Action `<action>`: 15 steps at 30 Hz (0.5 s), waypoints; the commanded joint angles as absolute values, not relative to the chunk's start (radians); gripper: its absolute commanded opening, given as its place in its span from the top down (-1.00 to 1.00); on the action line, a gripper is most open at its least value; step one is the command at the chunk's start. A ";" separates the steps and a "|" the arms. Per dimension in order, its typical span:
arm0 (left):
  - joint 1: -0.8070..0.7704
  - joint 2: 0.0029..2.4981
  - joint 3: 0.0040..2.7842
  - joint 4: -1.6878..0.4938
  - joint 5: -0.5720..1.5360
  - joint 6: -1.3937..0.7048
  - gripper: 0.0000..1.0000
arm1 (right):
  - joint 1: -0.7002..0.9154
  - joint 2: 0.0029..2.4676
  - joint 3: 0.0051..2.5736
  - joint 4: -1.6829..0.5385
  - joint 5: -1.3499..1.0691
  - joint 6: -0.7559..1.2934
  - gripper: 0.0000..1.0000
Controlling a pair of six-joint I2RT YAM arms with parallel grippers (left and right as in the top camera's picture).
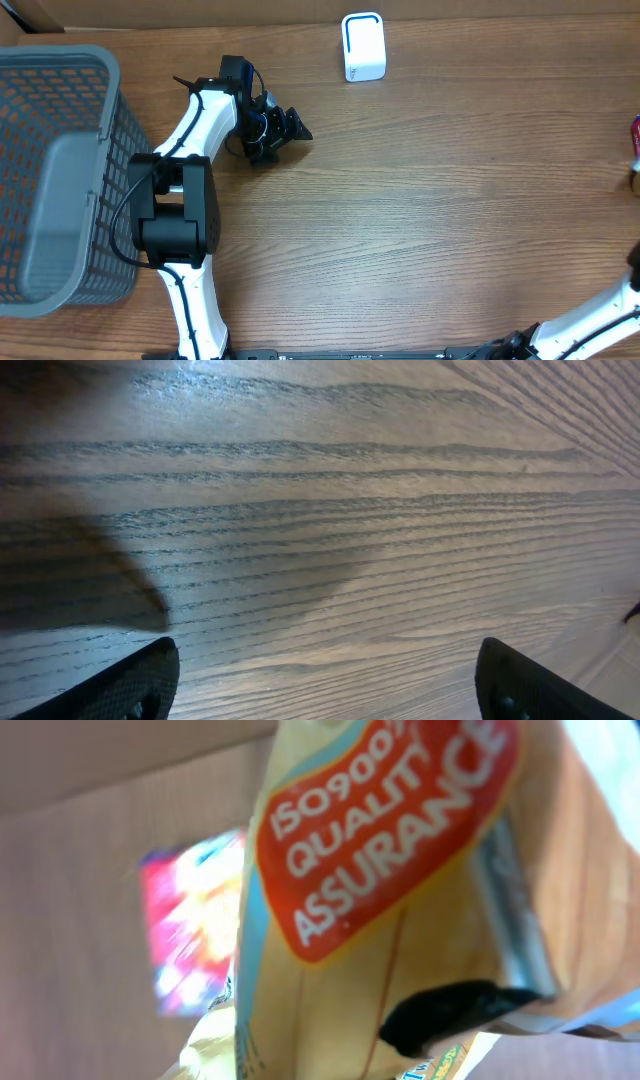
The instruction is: Scan the item barcode
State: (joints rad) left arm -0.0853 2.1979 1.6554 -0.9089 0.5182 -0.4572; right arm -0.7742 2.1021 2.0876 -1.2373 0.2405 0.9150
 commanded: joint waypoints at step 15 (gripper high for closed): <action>-0.092 2.206 1.649 -0.905 0.519 -0.442 -0.68 | -0.864 2.146 2.094 -1.237 0.193 0.818 0.13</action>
State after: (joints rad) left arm -0.0853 2.1979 1.6554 -0.9016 0.5182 -0.4572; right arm -0.8680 2.1368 2.0876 -1.2427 0.2325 0.8577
